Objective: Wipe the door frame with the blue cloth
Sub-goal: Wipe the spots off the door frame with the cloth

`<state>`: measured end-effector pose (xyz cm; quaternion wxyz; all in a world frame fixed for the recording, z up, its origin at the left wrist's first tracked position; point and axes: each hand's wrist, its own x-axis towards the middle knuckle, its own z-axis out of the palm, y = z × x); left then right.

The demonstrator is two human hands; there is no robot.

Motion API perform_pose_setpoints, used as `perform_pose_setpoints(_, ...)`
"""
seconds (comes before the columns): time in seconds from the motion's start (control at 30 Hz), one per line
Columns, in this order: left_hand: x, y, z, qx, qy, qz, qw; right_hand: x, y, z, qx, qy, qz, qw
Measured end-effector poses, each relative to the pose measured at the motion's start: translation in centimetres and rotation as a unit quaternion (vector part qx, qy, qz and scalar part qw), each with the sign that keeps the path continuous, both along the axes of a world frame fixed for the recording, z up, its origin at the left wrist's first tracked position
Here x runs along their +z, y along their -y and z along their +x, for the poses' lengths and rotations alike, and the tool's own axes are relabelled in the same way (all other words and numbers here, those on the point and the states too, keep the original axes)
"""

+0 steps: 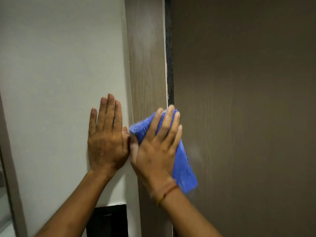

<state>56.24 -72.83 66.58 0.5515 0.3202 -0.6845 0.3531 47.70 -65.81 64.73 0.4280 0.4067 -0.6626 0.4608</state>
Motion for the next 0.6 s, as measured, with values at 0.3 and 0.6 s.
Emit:
perform_pose_setpoints(0.3,0.0,0.0,0.1,-0.025,-0.008,-0.01,1.0,10.5,1.1,0.4,0.014,0.015,-0.041,0.999)
perform_pose_setpoints(0.6,0.1,-0.1,0.0,-0.006,-0.001,-0.005,1.0,7.1,0.2,-0.1,0.006,-0.017,0.003,1.0)
